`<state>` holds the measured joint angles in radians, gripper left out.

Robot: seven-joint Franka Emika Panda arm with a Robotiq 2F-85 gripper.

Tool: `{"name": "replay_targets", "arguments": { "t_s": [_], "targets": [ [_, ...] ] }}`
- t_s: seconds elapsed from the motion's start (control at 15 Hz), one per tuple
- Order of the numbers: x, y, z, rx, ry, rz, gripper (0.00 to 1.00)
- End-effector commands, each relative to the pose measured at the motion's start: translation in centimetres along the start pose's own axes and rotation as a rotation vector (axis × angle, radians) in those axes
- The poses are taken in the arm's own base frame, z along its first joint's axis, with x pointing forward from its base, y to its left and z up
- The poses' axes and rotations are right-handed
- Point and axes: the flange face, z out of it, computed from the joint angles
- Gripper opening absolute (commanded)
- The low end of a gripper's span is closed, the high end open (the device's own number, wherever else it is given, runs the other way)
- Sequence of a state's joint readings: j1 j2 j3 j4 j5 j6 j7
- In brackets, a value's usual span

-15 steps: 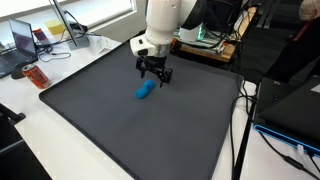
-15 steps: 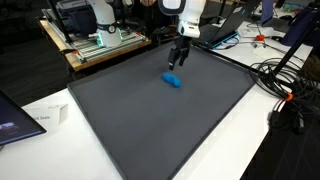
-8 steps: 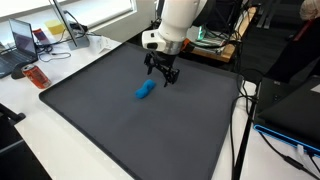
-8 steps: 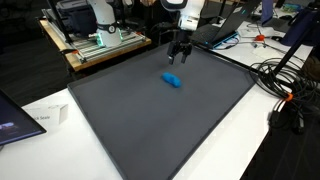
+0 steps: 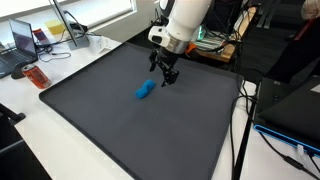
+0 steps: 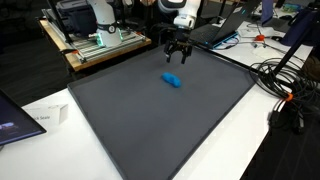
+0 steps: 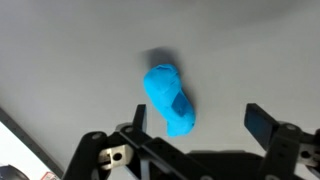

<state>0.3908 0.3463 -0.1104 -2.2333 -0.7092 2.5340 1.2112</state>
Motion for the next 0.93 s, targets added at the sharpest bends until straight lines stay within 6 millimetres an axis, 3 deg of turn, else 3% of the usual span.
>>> {"name": "replay_targets", "arguments": {
  "t_s": [0.0, 0.87],
  "targets": [
    [-1.3, -0.4, -0.6, 0.019, 0.058, 0.083, 1.0],
    [-2.9, -1.8, 0.9, -0.029, 0.133, 0.414, 1.0]
  ]
}}
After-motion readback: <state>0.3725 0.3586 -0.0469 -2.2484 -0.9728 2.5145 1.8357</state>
